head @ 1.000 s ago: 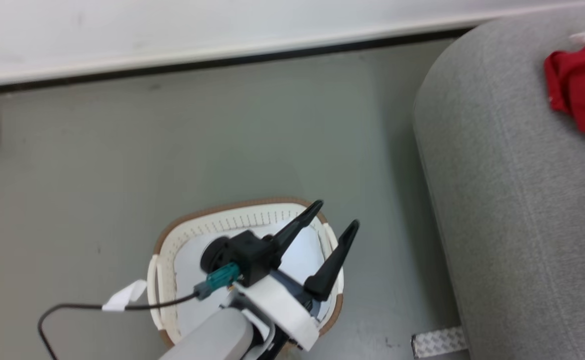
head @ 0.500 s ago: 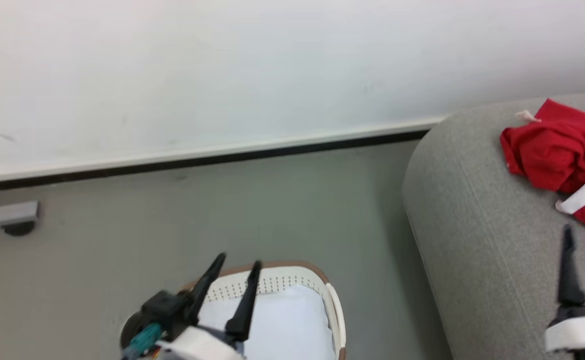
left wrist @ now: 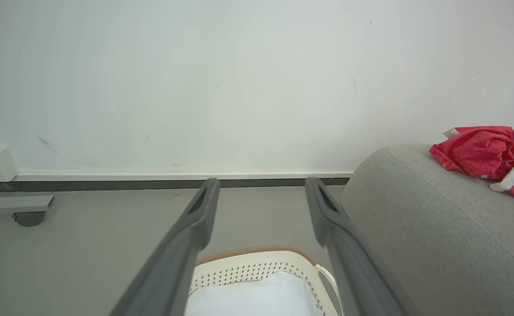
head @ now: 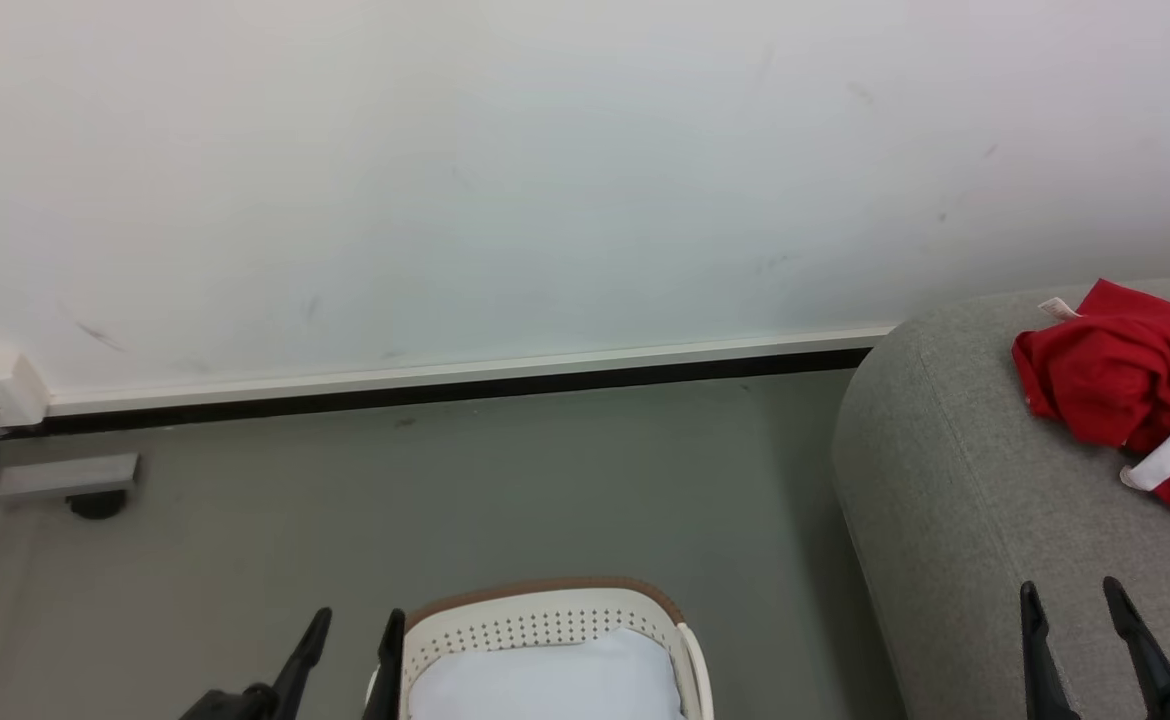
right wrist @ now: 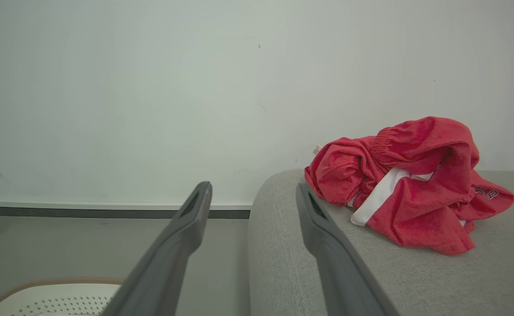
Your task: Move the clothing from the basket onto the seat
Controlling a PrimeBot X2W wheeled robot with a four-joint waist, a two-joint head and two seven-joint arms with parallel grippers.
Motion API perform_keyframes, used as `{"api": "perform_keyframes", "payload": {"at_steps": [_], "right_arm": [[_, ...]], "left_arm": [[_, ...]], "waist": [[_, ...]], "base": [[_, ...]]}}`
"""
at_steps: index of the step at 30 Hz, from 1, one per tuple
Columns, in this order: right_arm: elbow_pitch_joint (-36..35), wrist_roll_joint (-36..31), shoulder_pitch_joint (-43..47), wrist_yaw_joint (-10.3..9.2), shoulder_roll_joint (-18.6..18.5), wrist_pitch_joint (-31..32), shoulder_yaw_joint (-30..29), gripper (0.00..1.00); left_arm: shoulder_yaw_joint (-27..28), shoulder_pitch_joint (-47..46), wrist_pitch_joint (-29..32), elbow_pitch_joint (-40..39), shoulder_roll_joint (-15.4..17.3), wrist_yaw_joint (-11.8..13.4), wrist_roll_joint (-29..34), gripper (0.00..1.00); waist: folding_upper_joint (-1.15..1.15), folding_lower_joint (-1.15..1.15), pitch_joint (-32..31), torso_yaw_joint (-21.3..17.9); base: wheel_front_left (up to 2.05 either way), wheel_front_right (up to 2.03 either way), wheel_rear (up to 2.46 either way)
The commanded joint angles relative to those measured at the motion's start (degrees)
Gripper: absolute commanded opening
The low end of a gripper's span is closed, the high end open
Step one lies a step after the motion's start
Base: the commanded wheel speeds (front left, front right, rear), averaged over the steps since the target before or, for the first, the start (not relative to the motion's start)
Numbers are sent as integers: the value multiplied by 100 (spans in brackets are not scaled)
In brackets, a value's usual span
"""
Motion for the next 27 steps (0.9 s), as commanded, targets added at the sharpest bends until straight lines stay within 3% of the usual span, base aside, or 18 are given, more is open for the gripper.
{"api": "perform_keyframes", "payload": {"at_steps": [1,15,27], "right_arm": [[-22,16,97,-15,-4,1,62,100],[21,207,117,-15,-4,1,259,100],[89,241,32,-15,-5,1,372,100]], "left_arm": [[107,109,-4,30,-50,-53,133,100],[875,329,-4,143,-441,-366,586,100],[1028,322,-4,194,-557,-453,713,100]], "waist": [[0,1,-48,48],[0,1,-183,223],[0,1,-190,311]], "base": [[0,0,0],[0,0,0],[0,0,0]]}}
